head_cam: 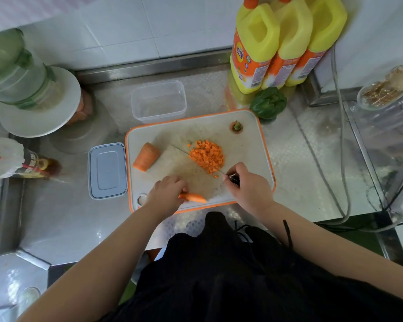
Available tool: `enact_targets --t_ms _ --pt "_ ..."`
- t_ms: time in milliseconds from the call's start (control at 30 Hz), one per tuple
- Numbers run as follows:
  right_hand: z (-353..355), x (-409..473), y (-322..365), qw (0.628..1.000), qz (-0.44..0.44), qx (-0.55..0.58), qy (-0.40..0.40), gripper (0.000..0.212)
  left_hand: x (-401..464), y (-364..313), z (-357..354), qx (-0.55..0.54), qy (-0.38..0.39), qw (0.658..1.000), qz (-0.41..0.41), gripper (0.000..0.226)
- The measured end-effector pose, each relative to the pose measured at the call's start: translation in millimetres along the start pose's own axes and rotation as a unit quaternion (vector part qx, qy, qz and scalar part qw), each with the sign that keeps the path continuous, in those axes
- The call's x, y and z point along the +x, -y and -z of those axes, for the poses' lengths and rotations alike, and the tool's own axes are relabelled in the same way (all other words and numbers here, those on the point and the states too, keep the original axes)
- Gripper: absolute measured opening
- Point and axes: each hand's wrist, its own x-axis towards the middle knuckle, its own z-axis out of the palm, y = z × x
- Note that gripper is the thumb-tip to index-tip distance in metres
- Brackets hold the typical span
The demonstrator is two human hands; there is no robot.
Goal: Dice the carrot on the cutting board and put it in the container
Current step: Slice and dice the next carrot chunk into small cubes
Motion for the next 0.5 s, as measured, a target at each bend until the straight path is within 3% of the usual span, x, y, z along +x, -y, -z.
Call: enact_targets --t_ms 167,333,500 --pt "1.2 0.6 4.9 0.999 -0.023 0.014 0.027 0.023 6.4 -4.0 5.5 0.021 -0.103 0.994 -0.025 0.023" --pt "1.0 3.4 10.0 0.996 -0.028 -0.005 0.081 0.02 4.9 1.1 6.3 0.076 -0.072 0.992 -0.076 0.043" --pt "0.3 1.6 6.9 0.995 -0.032 -0.013 0.094 0.023 -6.3 6.2 1.4 0.084 -0.074 0.989 -0.093 0.039"
